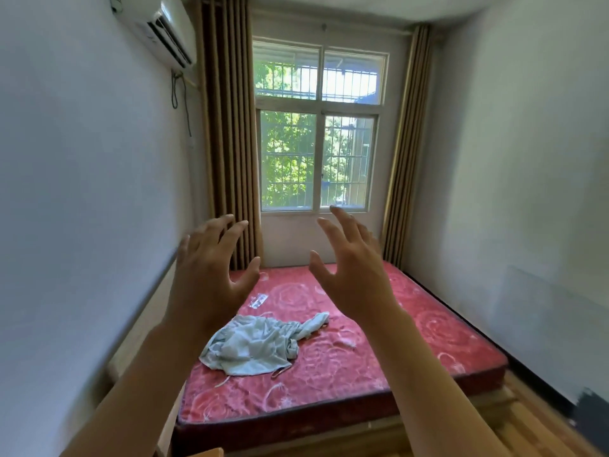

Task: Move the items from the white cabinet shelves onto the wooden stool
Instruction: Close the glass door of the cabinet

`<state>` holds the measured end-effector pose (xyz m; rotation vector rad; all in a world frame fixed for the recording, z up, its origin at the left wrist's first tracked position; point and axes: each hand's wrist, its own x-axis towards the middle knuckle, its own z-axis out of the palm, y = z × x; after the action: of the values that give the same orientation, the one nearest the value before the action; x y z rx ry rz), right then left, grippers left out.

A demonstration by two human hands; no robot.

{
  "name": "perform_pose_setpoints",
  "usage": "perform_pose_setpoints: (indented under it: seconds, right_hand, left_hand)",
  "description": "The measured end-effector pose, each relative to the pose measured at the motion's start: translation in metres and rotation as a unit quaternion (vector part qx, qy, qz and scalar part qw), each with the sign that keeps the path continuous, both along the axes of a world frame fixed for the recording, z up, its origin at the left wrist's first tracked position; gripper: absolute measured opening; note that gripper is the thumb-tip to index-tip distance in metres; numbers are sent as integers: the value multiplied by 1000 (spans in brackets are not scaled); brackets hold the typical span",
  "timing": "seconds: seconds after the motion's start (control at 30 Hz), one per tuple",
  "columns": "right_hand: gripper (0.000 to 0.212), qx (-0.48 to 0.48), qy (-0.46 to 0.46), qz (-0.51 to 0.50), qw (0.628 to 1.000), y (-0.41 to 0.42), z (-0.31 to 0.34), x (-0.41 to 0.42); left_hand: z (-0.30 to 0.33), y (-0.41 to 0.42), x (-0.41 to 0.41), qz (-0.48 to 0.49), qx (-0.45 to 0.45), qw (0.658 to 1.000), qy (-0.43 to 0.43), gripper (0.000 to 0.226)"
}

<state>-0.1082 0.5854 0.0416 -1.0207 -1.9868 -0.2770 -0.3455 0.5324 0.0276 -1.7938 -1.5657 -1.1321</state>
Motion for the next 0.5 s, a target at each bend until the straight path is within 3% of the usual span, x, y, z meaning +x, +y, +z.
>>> perform_pose_setpoints:
  seconds: [0.5]
  right_hand:
    - [58, 36, -18, -161, 986, -7, 29, 279]
  left_hand:
    - [20, 68, 275, -168, 29, 985, -31, 62]
